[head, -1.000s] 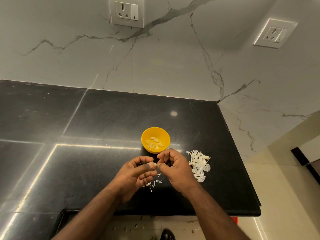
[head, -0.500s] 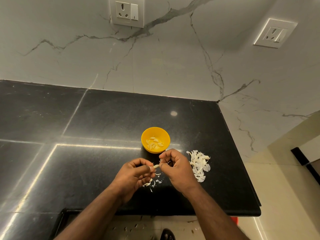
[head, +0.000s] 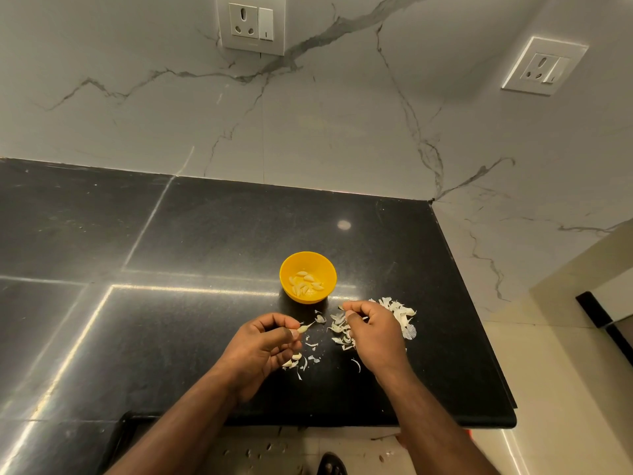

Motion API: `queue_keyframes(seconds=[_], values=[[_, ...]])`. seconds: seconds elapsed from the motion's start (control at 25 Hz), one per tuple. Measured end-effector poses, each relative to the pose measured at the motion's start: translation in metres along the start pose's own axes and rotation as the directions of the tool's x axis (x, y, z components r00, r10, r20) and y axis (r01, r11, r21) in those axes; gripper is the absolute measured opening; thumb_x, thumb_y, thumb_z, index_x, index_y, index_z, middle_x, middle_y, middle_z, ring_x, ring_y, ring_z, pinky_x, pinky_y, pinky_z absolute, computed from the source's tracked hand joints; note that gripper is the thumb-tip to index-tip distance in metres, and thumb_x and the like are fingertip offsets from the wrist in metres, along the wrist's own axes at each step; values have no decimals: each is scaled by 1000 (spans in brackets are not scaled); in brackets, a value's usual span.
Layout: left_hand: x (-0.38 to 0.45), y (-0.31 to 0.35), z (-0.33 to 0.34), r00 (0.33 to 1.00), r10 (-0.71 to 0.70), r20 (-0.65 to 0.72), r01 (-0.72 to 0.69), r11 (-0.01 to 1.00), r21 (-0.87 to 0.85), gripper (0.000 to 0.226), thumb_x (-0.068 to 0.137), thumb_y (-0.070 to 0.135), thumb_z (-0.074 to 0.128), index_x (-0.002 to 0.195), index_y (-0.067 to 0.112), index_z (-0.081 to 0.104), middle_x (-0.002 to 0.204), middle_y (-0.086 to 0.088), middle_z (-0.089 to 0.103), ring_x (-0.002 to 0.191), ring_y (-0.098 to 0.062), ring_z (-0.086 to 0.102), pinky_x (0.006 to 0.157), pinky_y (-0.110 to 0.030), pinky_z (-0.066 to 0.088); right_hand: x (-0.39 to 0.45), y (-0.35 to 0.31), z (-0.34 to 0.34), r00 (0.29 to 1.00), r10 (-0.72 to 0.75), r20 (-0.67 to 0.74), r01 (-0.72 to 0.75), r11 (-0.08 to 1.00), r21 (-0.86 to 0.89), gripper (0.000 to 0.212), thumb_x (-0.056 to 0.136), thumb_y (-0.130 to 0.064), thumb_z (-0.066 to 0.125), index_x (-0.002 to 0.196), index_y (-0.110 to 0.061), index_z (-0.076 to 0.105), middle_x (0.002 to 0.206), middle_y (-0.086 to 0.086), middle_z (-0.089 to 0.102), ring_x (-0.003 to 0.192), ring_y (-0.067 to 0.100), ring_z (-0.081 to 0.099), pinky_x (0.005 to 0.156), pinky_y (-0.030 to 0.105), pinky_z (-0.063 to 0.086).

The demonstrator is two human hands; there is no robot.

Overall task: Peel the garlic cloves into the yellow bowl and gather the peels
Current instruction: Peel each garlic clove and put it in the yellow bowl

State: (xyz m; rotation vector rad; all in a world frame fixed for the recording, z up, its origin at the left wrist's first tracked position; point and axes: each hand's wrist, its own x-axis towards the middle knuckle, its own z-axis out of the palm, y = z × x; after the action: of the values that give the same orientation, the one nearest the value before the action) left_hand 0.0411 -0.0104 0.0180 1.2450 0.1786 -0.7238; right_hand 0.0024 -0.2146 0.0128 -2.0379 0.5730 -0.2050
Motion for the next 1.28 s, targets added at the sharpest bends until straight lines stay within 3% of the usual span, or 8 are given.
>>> queue_keyframes(seconds=[0.12,0.32,0.48,0.56,0.76,1.0,1.28], values=[[1,-1,-1,1000,-2,0,2,1000,5,13,89,-6,63,97,3,69,82,-10,70,76,-20,67,67,-27,52,-2,0,-1,995,-91,-32,88,993,-78,11,91,-19,69,93,-28,75,99,-13,63,85,-2,60,74,10,45],[3,-1,-1,1000,-1,7,0,1000,14,13,89,-6,64,97,2,70,84,-11,70,76,-19,67,66,-26,53,-8,-13,1,988,-151,8,151,988,41,17,88,-18,74,101,-29,76,90,-14,71,86,3,66,80,29,58],[1,-1,-1,1000,23,8,-24,999,42,13,90,-6,63,99,0,70,84,-11,70,76,-19,66,66,-26,54,-14,-19,2,936,-149,320,143,989,41,12,90,-25,73,102,-28,77,94,-11,73,91,4,67,85,29,56],[0,-2,-1,999,34,5,-35,998,49,14,90,-6,63,101,-1,69,86,-12,71,76,-18,67,66,-26,54,-17,-20,4,904,-137,404,139,990,25,8,91,-25,73,97,-26,78,87,-8,74,85,8,68,82,34,57],[-2,-2,-1,998,52,21,-53,997,48,20,87,5,72,107,3,71,95,-12,74,81,-19,69,67,-26,55,-18,-22,4,918,-168,359,156,986,62,5,92,-24,71,90,-23,76,75,-9,68,70,3,60,70,31,52],[-2,-5,-1,992,107,61,-113,989,99,13,91,5,67,103,0,71,89,-11,72,78,-17,66,65,-26,52,-20,-26,3,906,-161,392,142,987,77,9,92,-19,69,85,-20,74,69,-5,67,68,8,61,70,38,55],[-2,-4,1,990,124,60,-129,988,89,24,82,16,75,102,3,73,93,-11,73,80,-18,66,69,-27,53,-22,-26,3,914,-187,359,175,982,64,7,91,-23,71,85,-24,74,76,-2,70,73,15,66,72,39,57]])
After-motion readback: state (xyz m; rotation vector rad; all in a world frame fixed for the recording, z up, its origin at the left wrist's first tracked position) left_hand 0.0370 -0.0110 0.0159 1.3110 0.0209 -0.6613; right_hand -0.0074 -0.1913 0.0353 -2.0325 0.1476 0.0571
